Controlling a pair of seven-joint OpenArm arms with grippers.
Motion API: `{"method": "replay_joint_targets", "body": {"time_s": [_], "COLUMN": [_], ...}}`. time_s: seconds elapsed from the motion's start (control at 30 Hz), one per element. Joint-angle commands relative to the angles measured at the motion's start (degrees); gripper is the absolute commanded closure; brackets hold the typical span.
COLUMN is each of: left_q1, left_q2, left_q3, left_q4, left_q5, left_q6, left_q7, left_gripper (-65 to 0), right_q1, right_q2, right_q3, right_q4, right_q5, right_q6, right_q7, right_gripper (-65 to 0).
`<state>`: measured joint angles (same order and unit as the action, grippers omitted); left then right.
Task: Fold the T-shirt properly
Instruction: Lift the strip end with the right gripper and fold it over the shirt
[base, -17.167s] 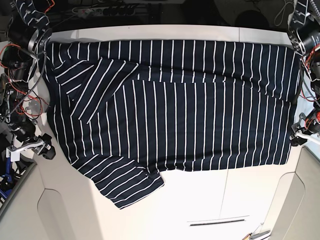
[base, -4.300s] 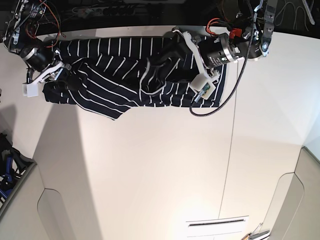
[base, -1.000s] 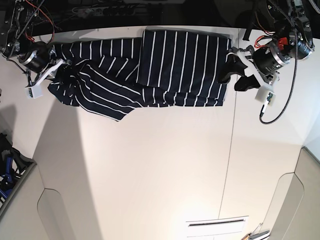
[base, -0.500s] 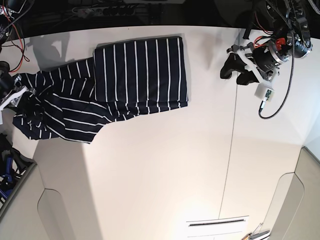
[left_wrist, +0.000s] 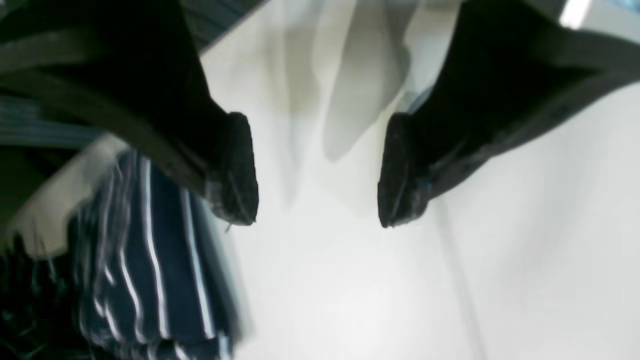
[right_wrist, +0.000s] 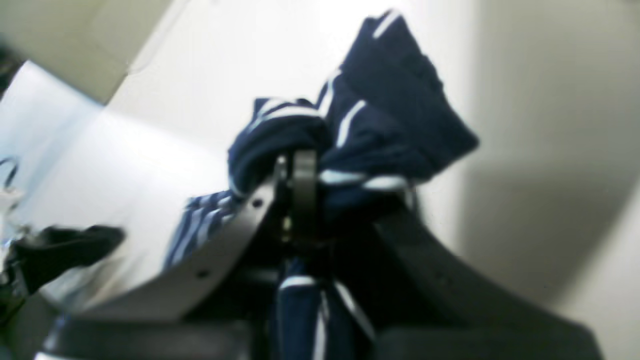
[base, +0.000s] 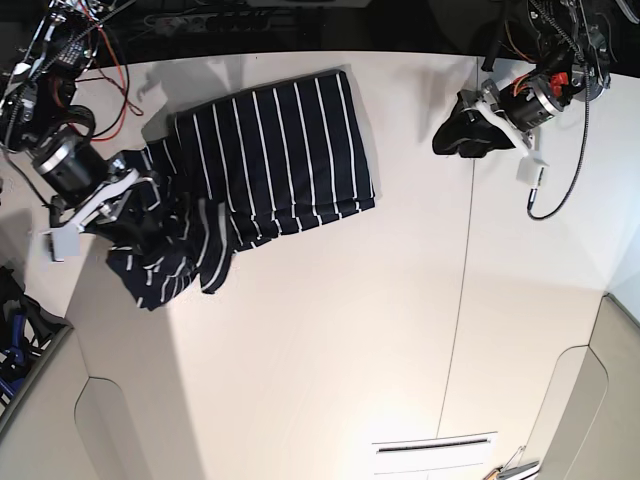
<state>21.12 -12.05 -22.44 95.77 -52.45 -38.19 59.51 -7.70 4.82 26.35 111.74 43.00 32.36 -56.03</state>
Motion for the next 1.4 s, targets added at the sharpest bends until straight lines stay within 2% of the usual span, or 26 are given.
{"method": "replay_joint_targets", "body": {"time_s": [0.0,0.17,0.37,0.4,0.5,0.53,0.6,0.8,0.97,1.13,1.27,1.37], "left_q1": [0.17,0.17,0.17,0.17,0.13,0.13,0.15,0.13,0.13,0.15,0.17,0.85], "left_q2": [-0.31,-0.31,-0.35,-0.33,-0.33,-0.33,-0.33,-0.35,-0.35,-0.35,-0.33,-0.33], "left_q3": [0.24,2.47,2.54,2.54,2.54,2.54,2.54,2.45,-0.76,-7.48,-11.76,-11.85], "left_q4": [0.37,0.37,0.37,0.37,0.37,0.37,0.37,0.37,0.39,0.42,1.57,6.12], "left_q5": [-0.50,-0.52,-0.50,-0.52,-0.52,-0.52,-0.79,-1.79,-2.34,-9.09,-20.28,-25.16], "left_q6": [-0.02,0.00,0.02,0.02,0.02,0.02,0.02,0.00,-0.13,-1.81,-1.81,-1.81], "left_q7": [0.98,0.81,0.76,0.76,0.74,0.74,0.74,0.74,0.74,3.19,10.99,15.56], "left_gripper": [-40.8,-40.8,-40.8,-40.8,-40.8,-40.8,-40.8,-40.8,-40.8,-40.8,-40.4,-40.3], "right_q1": [0.55,0.55,0.52,0.52,0.52,0.52,0.52,0.52,0.52,0.57,0.92,2.47], "right_q2": [-0.63,-3.74,-4.04,-4.04,-4.00,-3.98,-3.67,-3.56,-3.56,-3.58,-3.61,-3.69], "right_q3": [-1.86,-12.11,-22.75,-24.39,-28.94,-30.23,-32.65,-38.84,-44.35,-46.75,-46.25,-45.55], "right_q4": [1.03,1.03,0.26,-0.07,-1.44,-1.86,-2.67,-5.38,-5.86,-5.57,-3.08,-0.98], "right_q5": [0.57,-4.70,-9.51,-9.92,-11.23,-11.93,-12.52,-12.61,-12.59,-12.57,-12.57,-12.63], "right_q6": [0.50,0.68,0.63,0.63,0.63,0.61,0.66,0.66,0.68,0.76,0.85,0.83], "right_q7": [1.55,1.57,1.55,1.55,1.57,1.57,1.62,1.20,0.07,1.25,4.04,6.38], "right_gripper": [0.0,0.0,0.0,-1.7,-20.3,-24.1,-27.5,-27.4,-27.4,-27.4,-27.4,-27.4]}}
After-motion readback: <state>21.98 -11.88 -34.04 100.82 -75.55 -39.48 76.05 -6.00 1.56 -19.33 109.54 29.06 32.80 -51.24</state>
